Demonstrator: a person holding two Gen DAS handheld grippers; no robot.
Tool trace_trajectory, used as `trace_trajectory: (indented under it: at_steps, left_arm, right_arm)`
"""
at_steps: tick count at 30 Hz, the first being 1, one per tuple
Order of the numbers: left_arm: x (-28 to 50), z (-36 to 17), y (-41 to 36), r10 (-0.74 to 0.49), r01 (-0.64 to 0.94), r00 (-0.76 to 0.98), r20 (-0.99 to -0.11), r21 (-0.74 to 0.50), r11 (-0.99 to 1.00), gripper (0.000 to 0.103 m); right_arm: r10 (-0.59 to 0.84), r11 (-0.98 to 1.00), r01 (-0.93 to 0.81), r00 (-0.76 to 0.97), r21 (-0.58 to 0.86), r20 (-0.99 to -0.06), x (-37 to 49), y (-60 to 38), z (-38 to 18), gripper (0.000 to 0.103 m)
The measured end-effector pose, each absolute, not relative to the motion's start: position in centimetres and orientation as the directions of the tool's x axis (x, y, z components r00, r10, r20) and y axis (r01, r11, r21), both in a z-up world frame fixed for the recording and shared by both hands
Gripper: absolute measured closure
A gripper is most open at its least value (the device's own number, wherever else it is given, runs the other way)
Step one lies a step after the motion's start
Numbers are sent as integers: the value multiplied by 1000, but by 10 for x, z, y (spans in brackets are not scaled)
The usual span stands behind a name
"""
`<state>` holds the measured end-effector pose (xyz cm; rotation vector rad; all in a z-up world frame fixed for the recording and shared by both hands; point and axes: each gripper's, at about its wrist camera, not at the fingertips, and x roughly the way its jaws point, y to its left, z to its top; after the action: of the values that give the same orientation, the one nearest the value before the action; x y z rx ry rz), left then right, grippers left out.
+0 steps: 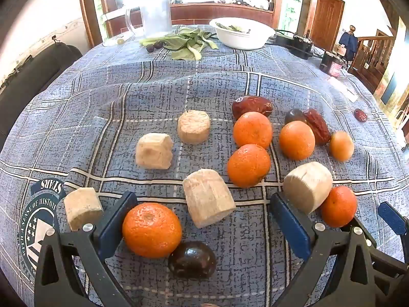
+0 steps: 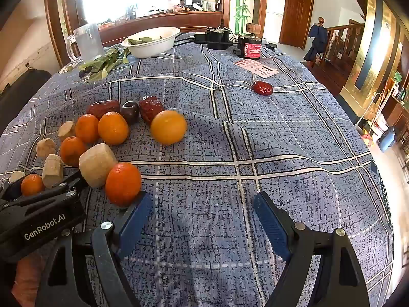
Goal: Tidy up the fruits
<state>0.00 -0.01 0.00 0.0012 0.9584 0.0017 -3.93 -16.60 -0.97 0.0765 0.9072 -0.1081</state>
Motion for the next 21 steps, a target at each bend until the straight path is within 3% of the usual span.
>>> trace_trajectory:
  at_steps: [21]
  left_arm:
    - [0, 0, 0, 0, -1, 576, -818, -1, 1000, 0]
  right_arm:
    - [-58, 992, 126, 605, 23, -794, -39, -166, -10, 17]
